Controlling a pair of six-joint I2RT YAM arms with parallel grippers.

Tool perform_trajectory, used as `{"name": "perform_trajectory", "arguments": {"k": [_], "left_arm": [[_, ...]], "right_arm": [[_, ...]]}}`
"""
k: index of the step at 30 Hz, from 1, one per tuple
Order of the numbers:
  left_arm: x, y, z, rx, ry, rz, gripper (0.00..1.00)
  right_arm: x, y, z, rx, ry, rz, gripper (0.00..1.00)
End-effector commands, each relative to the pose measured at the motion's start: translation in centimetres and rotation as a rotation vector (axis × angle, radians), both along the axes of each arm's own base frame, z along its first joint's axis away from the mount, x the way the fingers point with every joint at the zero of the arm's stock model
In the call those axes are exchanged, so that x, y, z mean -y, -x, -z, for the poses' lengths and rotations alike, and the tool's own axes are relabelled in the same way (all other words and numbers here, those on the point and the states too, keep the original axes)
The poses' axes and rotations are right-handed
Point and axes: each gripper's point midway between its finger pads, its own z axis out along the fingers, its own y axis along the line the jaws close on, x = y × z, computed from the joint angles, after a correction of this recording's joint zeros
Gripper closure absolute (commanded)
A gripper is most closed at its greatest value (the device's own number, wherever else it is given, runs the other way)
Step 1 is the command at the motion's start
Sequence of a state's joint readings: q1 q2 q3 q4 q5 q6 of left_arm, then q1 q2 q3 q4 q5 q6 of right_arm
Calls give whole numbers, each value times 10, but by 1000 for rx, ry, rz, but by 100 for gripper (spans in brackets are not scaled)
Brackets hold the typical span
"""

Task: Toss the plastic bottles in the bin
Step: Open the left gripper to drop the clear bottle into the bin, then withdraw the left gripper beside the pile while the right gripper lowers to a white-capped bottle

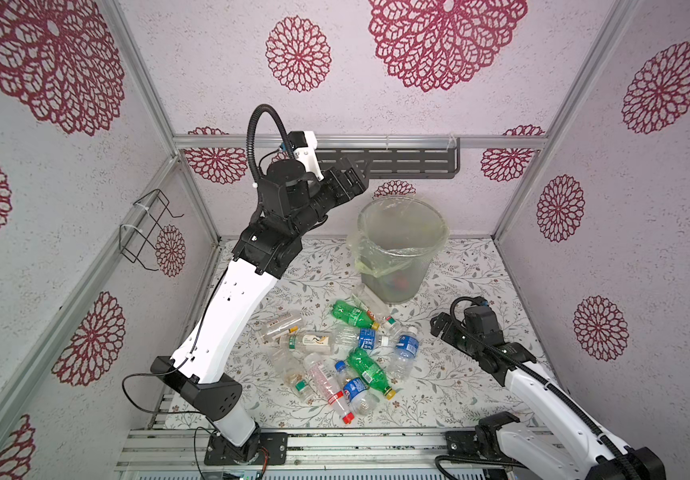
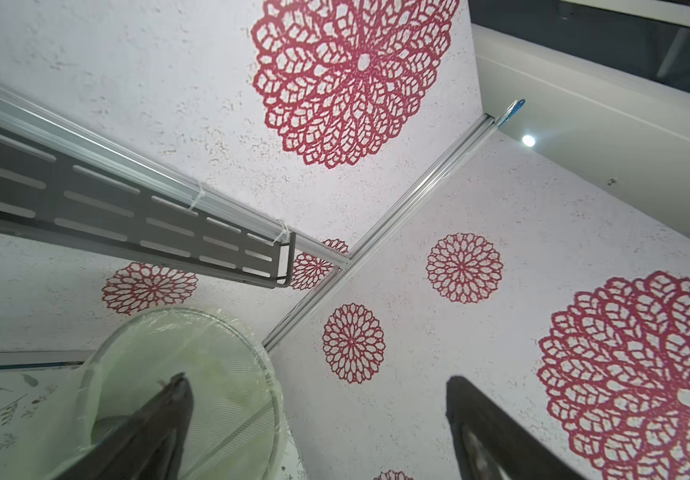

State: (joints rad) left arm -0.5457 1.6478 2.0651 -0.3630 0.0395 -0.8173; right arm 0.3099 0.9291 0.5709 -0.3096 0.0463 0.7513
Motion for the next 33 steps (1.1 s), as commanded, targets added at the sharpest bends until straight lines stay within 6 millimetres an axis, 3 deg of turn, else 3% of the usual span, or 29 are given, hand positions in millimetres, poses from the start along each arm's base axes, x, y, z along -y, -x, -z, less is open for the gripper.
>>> {"name": "perform_trajectory", "arguments": {"k": [1,9,22,30,33], "left_arm": [[-9,-15,38,-62,-63,-19,3],[-53,-4,88,-161,-127,-90,3],[-131,13,174,-343,-188,-205,3],[-154,14,227,-466,-198,-213,3],[-158,15,238,-483,-200,-209,3]], "right_arm": [[1,-2,-6,14,-19,21,1],[3,1,-5,-3,-42,55,1],[4,8,17,-42,-119,159,1],[1,16,29,-82,-134,203,1],[-2,18,29,-94,-132,207,1]]}}
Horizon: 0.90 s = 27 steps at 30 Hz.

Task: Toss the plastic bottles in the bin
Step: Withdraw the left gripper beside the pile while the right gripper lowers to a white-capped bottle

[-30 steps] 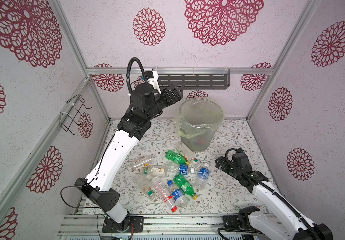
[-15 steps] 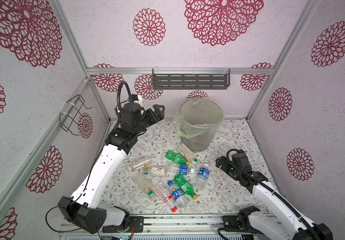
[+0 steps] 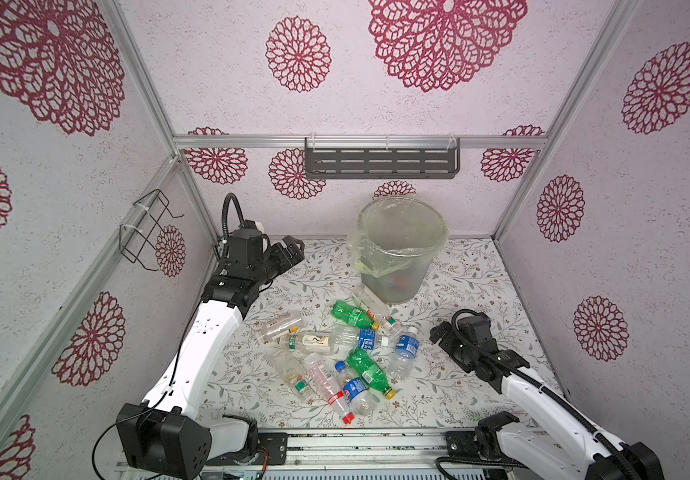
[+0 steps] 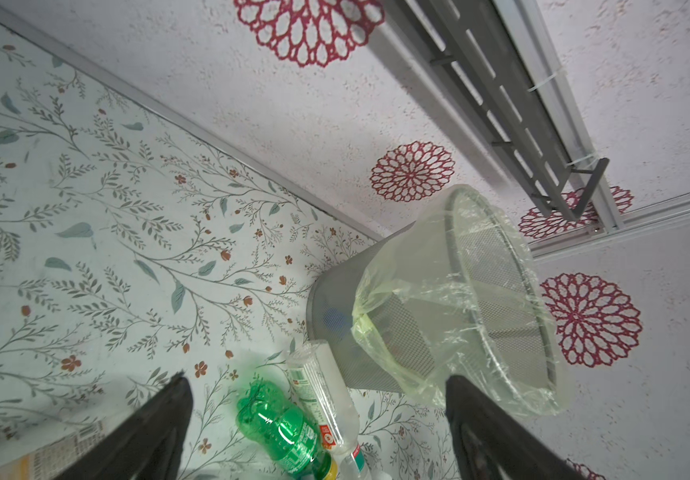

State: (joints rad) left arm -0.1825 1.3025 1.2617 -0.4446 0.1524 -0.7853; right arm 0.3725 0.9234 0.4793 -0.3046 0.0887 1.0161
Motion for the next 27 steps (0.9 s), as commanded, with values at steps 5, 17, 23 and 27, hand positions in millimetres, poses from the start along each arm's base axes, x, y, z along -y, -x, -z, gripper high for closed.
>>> {"name": "perform_trajectory", "arguments": {"k": [5,17,23,27], "left_arm": [[-6,10,13,-14,5,20,3],[-14,29,64,-110,124,-14,3],[-18,33,86,-163,130,-37,3],[-22,36,95,-170,138,-65,3]], "right_arm": [[-1,1,-6,1,-12,62,1],[-18,11,-2,-28,-8,33,1],[-22,17,1,-52,21,25,1],[-29,19,6,-65,18,10,1]]}}
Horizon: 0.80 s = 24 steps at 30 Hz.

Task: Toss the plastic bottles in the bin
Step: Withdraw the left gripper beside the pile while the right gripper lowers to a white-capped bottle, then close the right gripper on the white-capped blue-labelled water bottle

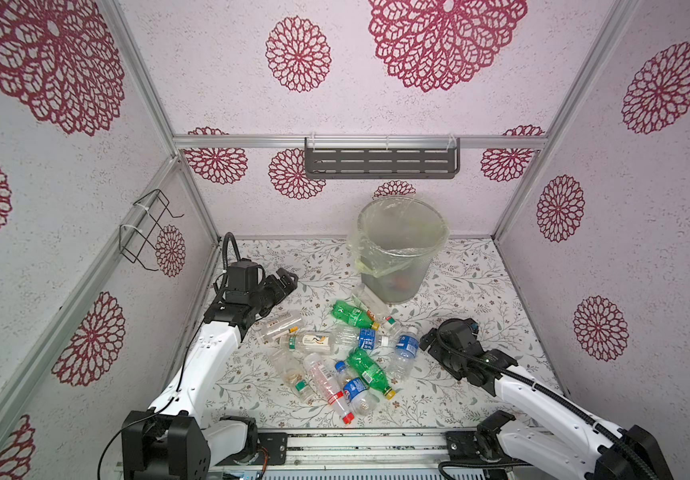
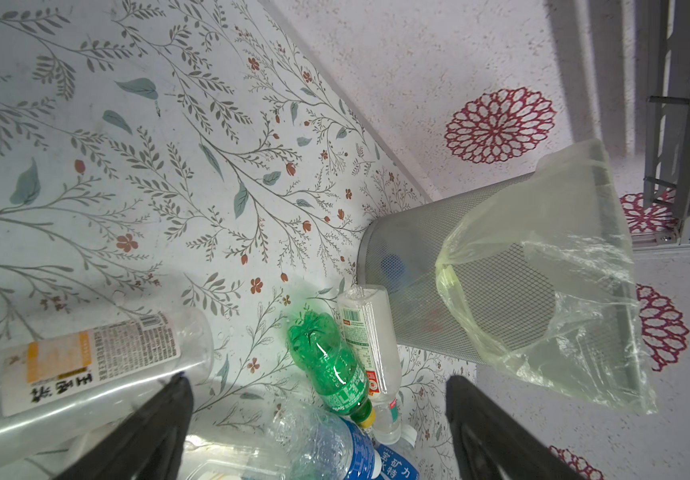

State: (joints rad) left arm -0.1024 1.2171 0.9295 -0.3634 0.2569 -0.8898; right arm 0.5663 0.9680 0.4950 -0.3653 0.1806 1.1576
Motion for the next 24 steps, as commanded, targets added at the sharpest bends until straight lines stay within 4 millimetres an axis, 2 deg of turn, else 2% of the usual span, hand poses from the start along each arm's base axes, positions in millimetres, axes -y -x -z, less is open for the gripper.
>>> {"name": "perform_trajectory", "arguments": {"k": [1,12,20,24], "left_arm": [[-3,0,-4,35,25,-27,3],[-6,7,12,8,24,-43,3],[-9,10,12,5,14,-39,3],[-11,12,13,1,15,-42,3]], "right_arm": [[-2,-2,-5,1,2,31,1],[-29,-7,0,-9,-11,-26,1],[-34,-13,-19,44,17,-2,1],[-47,-16,-25,54,24,-31,1]]}}
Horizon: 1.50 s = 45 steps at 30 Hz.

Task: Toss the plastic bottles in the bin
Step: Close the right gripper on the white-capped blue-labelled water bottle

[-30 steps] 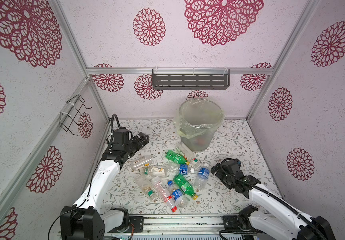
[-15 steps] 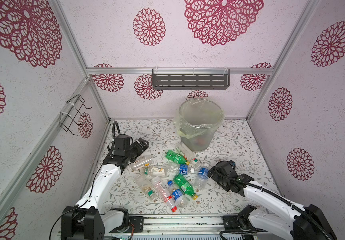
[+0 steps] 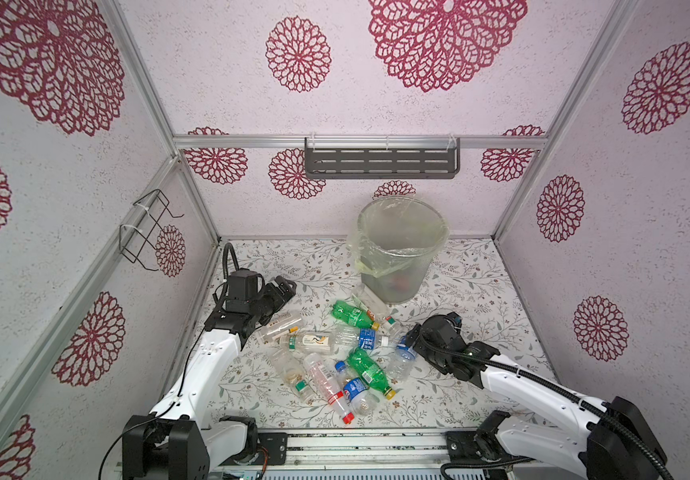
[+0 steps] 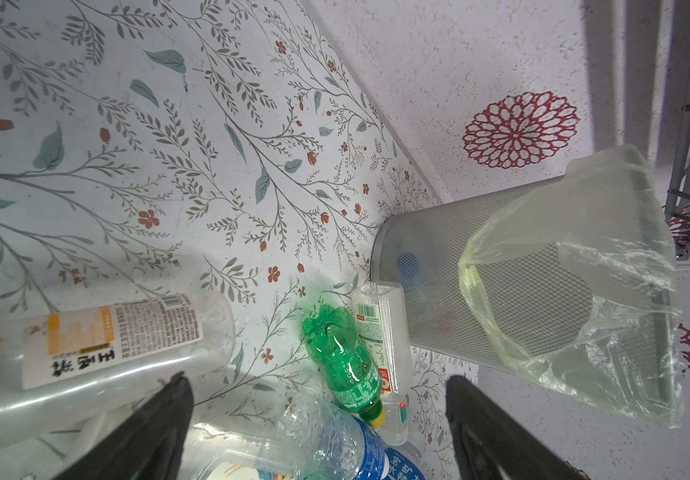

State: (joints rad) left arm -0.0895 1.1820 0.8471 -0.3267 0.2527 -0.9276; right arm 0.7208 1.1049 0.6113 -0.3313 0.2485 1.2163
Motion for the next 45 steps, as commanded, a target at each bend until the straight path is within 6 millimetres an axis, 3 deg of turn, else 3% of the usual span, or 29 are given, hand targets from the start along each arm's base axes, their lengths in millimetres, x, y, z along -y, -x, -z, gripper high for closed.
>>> {"name": "perform_trajectory", "arguments": {"k": [1,28,34,45], "left_arm": [[-5,3,-4,24,-9,-5,3],[-17,10,6,-17,-30,-35,3],[-18,9,7,-20,-25,-38,3],[-17,10,10,-32,-20,-31,3]], "right_arm": [[-4,-5,-7,19,19,32,1],[-40,12,32,-70,27,-24,14],[-40,13,38,-80,33,-21,17],[-34,19,51,-90,20,-2,33]]}}
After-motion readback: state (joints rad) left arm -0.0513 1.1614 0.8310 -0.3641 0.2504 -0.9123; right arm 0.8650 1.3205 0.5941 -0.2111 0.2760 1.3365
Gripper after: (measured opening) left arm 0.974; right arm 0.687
